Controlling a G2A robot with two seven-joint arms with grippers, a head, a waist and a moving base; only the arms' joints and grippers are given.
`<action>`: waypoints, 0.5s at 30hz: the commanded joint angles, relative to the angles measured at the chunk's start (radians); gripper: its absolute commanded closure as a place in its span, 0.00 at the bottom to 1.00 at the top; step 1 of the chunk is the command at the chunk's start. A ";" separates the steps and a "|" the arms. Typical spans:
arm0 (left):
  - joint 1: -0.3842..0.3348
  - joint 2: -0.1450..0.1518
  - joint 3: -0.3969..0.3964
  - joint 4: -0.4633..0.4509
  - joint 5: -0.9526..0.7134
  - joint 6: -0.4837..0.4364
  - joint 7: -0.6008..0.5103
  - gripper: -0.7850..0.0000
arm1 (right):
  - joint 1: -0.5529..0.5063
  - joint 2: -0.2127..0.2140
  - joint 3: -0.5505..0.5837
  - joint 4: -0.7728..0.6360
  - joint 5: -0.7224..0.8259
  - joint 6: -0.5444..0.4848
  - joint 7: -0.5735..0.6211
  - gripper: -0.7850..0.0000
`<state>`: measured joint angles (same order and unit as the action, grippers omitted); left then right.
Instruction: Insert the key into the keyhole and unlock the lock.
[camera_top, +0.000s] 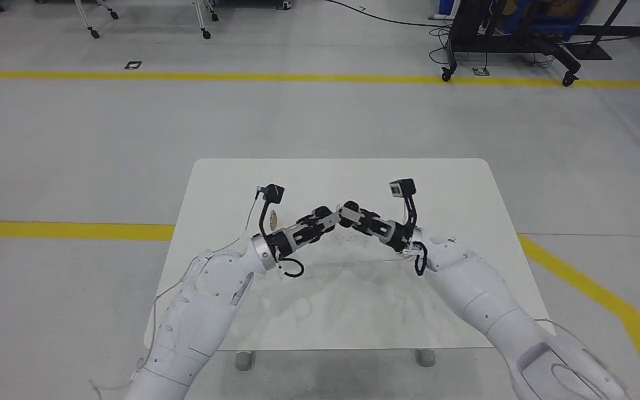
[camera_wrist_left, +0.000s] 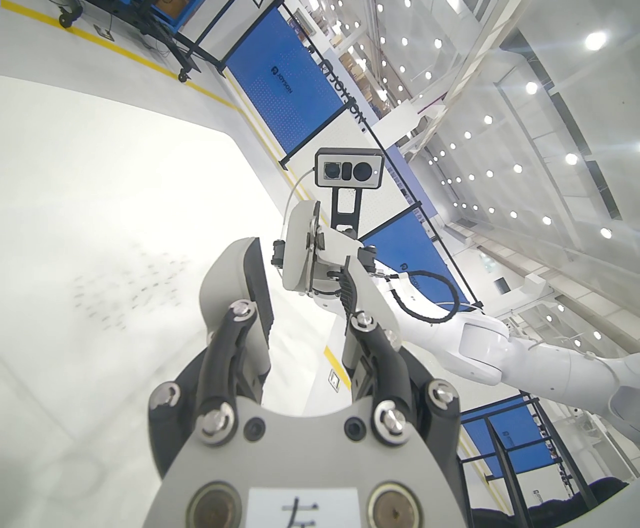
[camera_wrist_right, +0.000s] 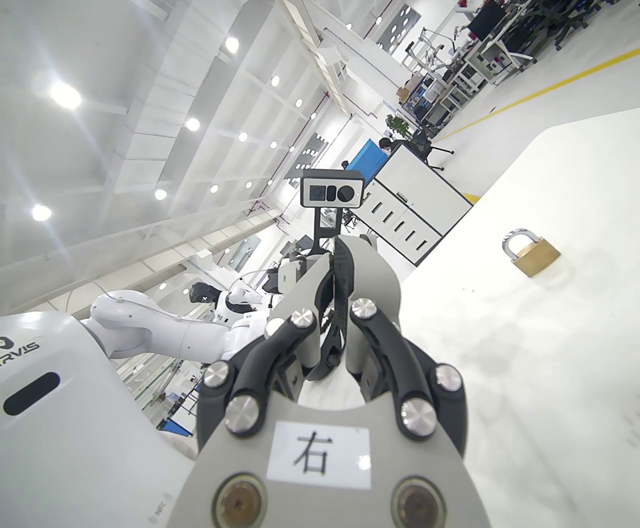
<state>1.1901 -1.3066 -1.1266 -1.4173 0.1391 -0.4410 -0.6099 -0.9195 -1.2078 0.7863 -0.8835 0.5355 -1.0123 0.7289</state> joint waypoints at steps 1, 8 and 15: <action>-0.001 0.001 0.002 -0.001 0.003 0.003 0.002 0.71 | -0.003 -0.005 0.010 0.002 -0.011 0.000 0.005 1.00; 0.001 0.003 -0.001 -0.001 -0.008 0.015 0.020 0.89 | -0.013 -0.021 0.046 0.007 -0.040 0.000 0.030 1.00; 0.000 0.007 0.005 -0.005 -0.002 0.012 0.011 1.00 | -0.024 -0.032 0.083 0.008 -0.053 0.000 0.057 1.00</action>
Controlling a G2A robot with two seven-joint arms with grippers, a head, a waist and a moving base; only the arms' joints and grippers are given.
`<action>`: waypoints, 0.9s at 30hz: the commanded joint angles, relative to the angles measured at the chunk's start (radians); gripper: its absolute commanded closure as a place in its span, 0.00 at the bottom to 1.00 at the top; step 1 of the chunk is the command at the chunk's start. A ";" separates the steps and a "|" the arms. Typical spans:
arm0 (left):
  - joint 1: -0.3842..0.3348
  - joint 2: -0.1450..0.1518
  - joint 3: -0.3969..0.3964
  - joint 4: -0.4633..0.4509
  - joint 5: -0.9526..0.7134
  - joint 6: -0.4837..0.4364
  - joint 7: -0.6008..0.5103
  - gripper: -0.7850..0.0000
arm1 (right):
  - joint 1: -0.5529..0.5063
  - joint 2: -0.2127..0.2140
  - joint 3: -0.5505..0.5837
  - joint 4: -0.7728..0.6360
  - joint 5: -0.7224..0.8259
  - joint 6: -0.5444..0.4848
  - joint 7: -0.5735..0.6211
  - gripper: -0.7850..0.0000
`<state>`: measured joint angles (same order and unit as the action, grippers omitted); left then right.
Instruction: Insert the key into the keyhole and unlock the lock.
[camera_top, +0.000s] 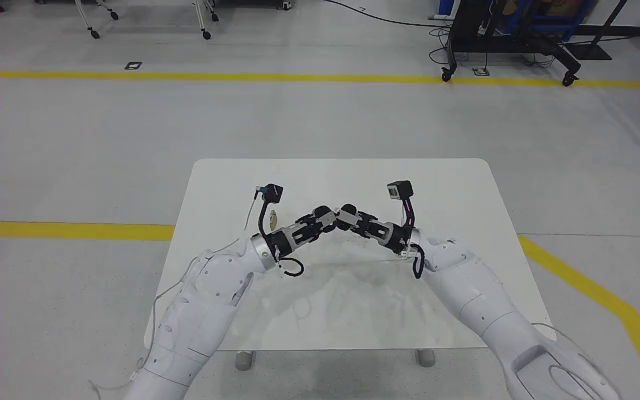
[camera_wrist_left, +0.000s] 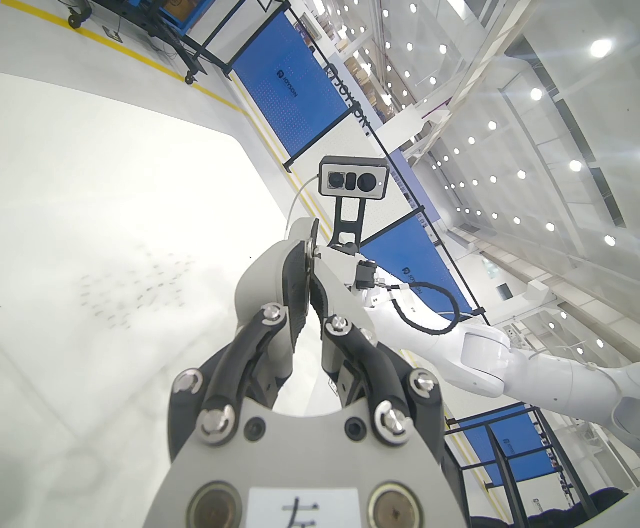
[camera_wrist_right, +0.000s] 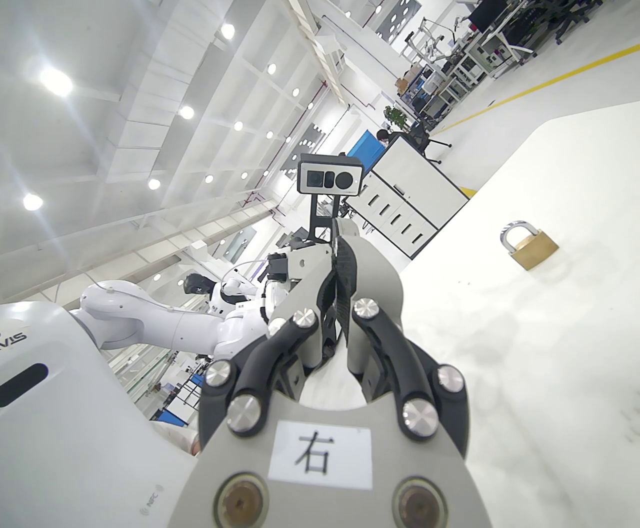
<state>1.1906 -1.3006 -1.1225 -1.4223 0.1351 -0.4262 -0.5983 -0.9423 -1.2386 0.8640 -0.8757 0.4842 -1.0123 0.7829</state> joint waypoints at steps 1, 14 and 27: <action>0.000 0.001 0.001 0.000 0.002 -0.003 0.000 1.00 | -0.003 -0.003 0.010 0.000 -0.003 0.000 0.007 1.00; 0.005 0.006 0.002 -0.005 0.022 -0.006 0.039 1.00 | -0.018 -0.019 0.049 0.001 -0.034 0.000 0.025 1.00; 0.006 0.012 -0.017 -0.006 0.025 -0.007 0.078 1.00 | -0.013 -0.019 0.037 0.003 -0.031 0.000 0.025 0.46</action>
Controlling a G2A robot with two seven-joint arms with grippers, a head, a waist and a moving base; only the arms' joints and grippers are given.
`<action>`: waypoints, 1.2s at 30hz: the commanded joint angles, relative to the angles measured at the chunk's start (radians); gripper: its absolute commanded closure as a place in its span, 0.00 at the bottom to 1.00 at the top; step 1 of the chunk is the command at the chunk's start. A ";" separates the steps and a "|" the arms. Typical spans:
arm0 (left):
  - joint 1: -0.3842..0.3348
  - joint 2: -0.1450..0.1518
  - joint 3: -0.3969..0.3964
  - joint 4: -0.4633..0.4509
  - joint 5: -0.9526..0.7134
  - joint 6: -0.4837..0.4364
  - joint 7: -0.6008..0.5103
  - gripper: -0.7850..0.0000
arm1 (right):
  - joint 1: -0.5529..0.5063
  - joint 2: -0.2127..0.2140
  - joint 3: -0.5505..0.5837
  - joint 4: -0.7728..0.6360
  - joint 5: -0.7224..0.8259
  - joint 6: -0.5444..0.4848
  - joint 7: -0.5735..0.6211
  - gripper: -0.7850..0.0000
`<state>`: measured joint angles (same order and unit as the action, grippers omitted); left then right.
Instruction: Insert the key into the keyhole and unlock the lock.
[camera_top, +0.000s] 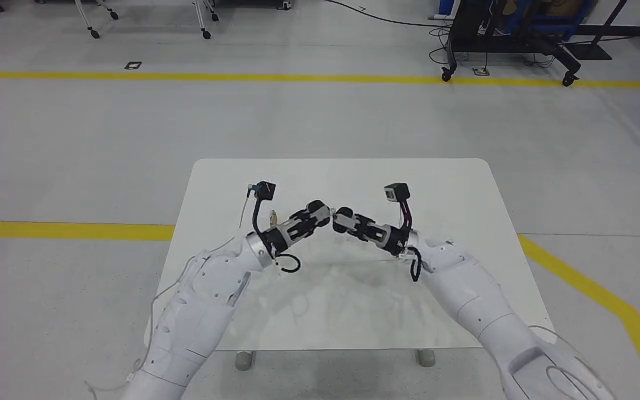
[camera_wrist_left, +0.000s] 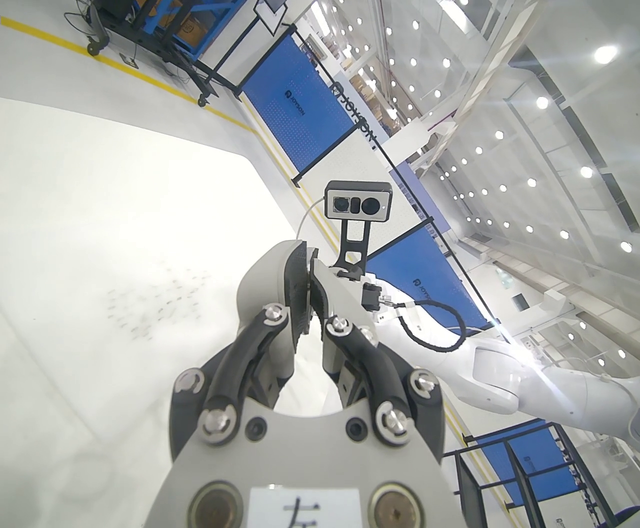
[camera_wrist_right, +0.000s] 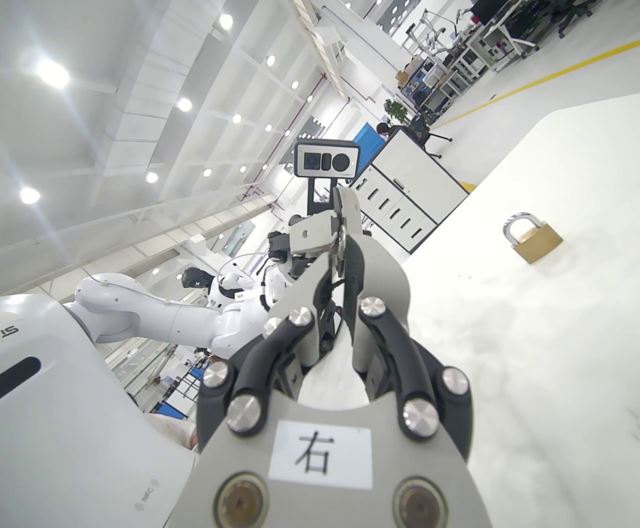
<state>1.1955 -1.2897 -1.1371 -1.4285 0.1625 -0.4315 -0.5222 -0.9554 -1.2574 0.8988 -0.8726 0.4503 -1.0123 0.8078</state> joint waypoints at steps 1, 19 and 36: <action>0.001 0.001 -0.005 0.000 -0.007 0.000 0.004 1.00 | -0.001 0.000 0.005 -0.002 0.007 0.000 0.000 0.00; -0.012 0.008 -0.039 0.017 -0.022 0.075 0.015 1.00 | -0.010 0.001 0.029 -0.003 0.055 0.010 -0.015 0.00; -0.041 0.033 -0.038 0.047 -0.339 0.125 -0.493 1.00 | -0.018 0.090 0.119 -0.143 0.054 0.365 0.365 0.77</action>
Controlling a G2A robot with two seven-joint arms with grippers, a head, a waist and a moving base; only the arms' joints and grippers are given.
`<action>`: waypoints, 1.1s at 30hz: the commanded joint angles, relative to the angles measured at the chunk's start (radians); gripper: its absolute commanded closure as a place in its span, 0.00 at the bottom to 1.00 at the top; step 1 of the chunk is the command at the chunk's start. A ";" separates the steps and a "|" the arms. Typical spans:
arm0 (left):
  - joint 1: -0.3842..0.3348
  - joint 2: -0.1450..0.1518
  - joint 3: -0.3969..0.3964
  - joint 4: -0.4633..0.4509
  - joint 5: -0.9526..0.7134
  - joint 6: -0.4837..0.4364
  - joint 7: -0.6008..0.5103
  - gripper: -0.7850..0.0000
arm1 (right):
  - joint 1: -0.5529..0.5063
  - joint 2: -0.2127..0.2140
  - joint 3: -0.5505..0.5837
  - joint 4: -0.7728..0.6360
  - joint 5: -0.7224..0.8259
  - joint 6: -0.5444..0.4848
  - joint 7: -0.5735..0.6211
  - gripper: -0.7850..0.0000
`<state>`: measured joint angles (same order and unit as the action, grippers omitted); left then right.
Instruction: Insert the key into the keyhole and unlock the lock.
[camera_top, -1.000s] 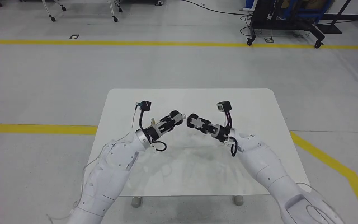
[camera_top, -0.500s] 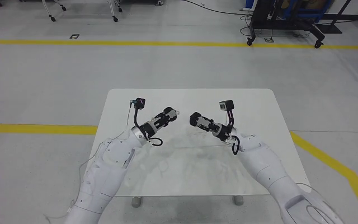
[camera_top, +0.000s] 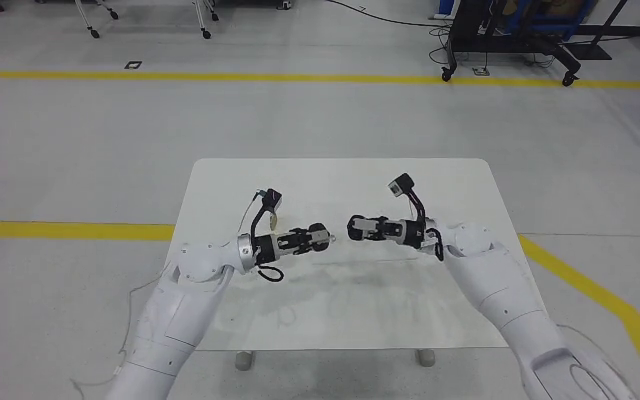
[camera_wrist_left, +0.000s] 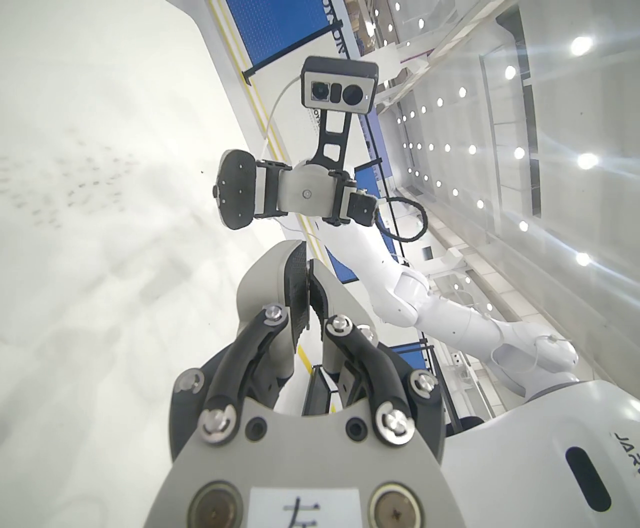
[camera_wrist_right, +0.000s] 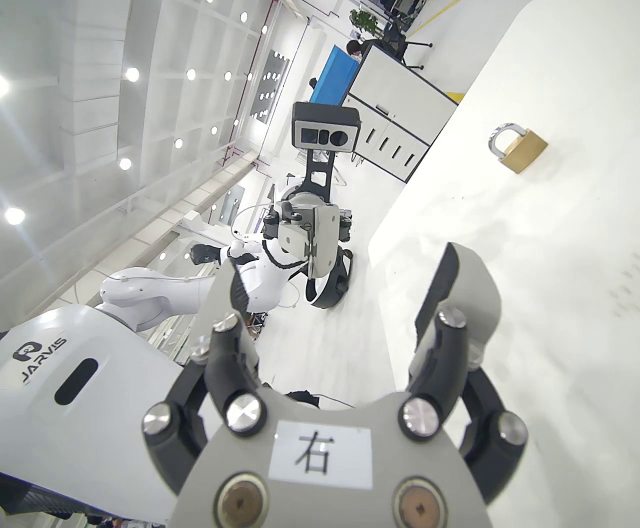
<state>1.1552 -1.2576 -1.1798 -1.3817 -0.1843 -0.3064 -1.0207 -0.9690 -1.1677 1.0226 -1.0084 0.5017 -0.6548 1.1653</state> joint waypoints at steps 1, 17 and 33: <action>-0.002 0.001 0.008 0.001 0.015 0.000 0.008 1.00 | -0.008 0.001 -0.008 -0.011 0.006 0.014 0.014 0.77; -0.015 0.008 0.045 -0.001 0.083 -0.004 0.047 1.00 | -0.002 -0.007 -0.064 -0.006 0.038 0.049 0.049 0.83; -0.022 0.016 0.068 -0.002 0.093 -0.037 0.058 1.00 | 0.000 -0.008 -0.084 -0.012 0.053 0.053 0.053 0.81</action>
<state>1.1334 -1.2421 -1.1136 -1.3826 -0.0914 -0.3419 -0.9634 -0.9699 -1.1754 0.9397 -1.0208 0.5552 -0.6024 1.2176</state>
